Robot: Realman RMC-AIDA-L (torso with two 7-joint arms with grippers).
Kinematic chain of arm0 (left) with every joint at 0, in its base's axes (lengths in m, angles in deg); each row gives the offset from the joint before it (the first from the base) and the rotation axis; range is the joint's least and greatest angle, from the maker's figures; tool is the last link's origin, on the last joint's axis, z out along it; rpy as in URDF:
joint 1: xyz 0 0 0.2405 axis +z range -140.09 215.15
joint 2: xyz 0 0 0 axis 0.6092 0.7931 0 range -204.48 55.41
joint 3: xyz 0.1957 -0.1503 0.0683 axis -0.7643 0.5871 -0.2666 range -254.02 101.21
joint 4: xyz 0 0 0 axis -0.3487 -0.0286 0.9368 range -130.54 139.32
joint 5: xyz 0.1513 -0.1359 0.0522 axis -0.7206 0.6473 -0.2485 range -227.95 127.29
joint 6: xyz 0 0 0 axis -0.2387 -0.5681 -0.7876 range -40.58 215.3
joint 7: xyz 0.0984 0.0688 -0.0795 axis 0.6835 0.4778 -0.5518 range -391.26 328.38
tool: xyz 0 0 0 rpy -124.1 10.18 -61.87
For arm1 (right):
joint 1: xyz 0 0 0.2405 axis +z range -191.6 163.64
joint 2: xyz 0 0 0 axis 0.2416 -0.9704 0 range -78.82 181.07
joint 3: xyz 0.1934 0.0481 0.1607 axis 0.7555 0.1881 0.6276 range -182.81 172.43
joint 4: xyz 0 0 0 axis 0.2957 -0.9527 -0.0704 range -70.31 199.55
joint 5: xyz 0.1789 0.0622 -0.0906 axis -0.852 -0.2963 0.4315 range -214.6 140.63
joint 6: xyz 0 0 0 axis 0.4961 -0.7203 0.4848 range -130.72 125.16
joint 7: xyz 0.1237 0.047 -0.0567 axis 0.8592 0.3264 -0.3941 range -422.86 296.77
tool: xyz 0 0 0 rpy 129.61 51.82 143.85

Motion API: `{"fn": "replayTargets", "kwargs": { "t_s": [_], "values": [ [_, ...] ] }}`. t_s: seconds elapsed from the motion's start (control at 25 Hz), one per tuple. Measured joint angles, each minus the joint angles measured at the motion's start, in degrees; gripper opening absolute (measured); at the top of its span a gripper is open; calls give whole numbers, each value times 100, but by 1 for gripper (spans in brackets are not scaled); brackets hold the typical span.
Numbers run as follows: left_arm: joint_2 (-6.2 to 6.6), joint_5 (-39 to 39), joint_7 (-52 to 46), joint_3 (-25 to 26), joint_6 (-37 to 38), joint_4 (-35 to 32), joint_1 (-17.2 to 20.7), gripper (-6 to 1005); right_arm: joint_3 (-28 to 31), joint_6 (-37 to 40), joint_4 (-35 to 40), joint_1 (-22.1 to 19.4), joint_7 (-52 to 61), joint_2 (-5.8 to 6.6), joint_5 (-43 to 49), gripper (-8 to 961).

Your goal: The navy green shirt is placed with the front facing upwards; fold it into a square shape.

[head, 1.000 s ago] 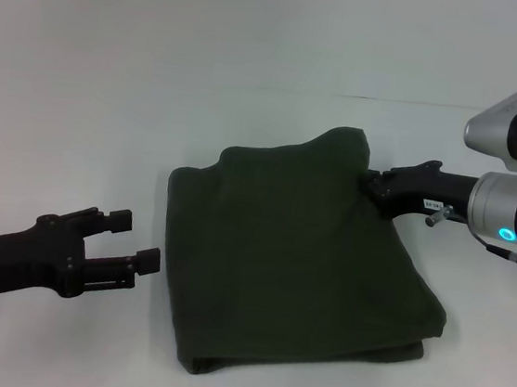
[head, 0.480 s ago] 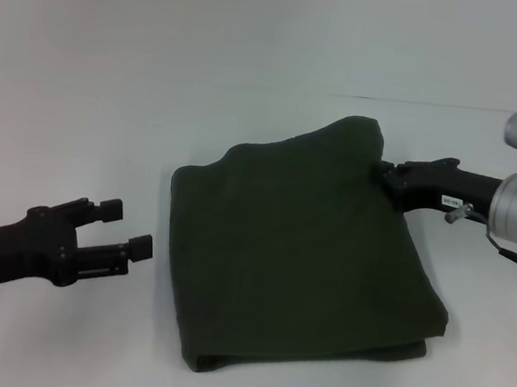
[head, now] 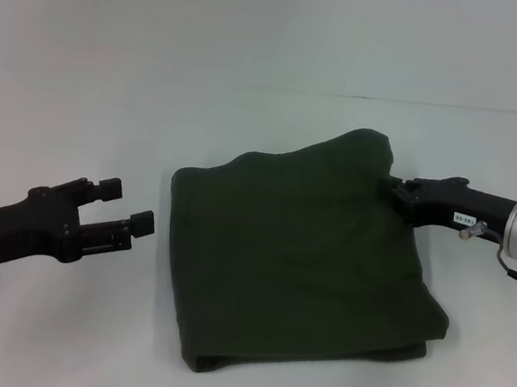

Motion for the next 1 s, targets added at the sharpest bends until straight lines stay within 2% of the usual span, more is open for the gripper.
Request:
{"fn": "replayTargets", "kwargs": {
  "t_s": [0.32, 0.56, 0.64, 0.84, 1.0],
  "values": [
    [-9, 21, -2, 7, -131, 0, -70, 920, 307, -31, -121, 63, -18, 5, -9, 78],
    [-12, 92, -3, 5, -179, 0, -74, 920, 485, 4, -45, 73, -173, 11, -262, 322],
    [-12, 117, -4, 5, -195, 0, -66, 920, 614, 31, 30, 74, -197, 17, -325, 369],
    [-18, 297, -5, 40, -209, -1, -37, 920, 599, 432, 227, 139, 58, 148, -258, 487],
    [-31, 367, 0, 137, -236, -1, -24, 919, 579, 738, 189, 273, 235, 199, -106, 582]
  ]
}}
